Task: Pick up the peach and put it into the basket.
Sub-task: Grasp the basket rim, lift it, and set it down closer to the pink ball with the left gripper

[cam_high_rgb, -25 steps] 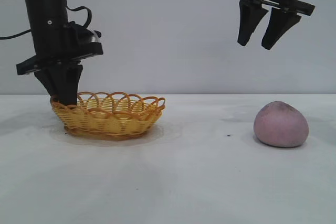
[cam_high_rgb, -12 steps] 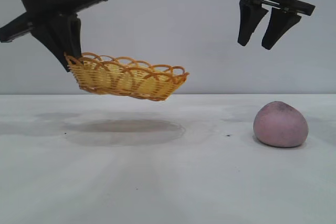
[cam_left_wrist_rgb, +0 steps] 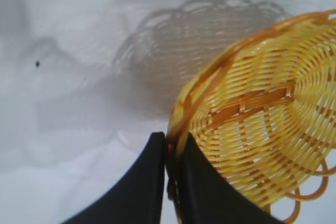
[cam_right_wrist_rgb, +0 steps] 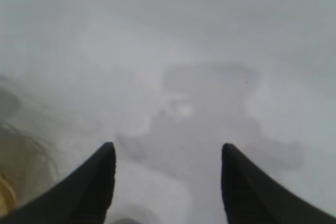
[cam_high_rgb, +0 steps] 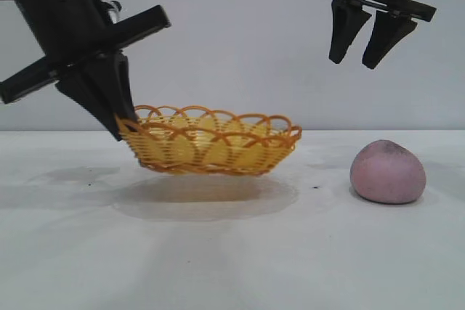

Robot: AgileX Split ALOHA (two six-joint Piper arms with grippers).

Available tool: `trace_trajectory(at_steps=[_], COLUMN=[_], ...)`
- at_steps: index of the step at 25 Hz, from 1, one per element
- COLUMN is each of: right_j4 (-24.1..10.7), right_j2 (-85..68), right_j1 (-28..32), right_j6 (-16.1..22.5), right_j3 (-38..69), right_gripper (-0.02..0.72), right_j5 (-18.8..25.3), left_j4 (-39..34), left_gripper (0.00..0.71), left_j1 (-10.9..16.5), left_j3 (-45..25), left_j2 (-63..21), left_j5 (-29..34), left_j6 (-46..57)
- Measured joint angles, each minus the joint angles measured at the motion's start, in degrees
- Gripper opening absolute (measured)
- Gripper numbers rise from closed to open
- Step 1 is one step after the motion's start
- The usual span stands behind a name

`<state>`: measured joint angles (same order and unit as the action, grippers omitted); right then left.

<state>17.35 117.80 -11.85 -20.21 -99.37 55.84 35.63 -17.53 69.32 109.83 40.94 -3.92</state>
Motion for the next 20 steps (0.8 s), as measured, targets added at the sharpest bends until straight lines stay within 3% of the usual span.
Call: trace_trajectory(at_steps=[14, 15, 17, 20], right_j4=[0.11, 0.11, 0.11, 0.11], right_j2=[0.00, 0.00, 0.00, 0.00], right_j1=[0.00, 0.00, 0.00, 0.00], right_j6=[0.00, 0.00, 0.00, 0.00], right_j3=[0.00, 0.00, 0.00, 0.00], right_gripper=[0.372, 0.372, 0.372, 0.372], right_j5=[0.12, 0.12, 0.12, 0.12], left_j4=[2.54, 2.54, 2.54, 2.54], left_gripper=[0.000, 0.071, 0.071, 0.236], left_j1=[-0.13, -0.13, -0.13, -0.13], left_j3=[0.00, 0.00, 0.00, 0.00], left_j2=[4.63, 4.63, 4.63, 4.63], left_j5=[-1.12, -1.22, -1.57, -2.22], left_j6=[-3.78, -3.90, -4.03, -4.12])
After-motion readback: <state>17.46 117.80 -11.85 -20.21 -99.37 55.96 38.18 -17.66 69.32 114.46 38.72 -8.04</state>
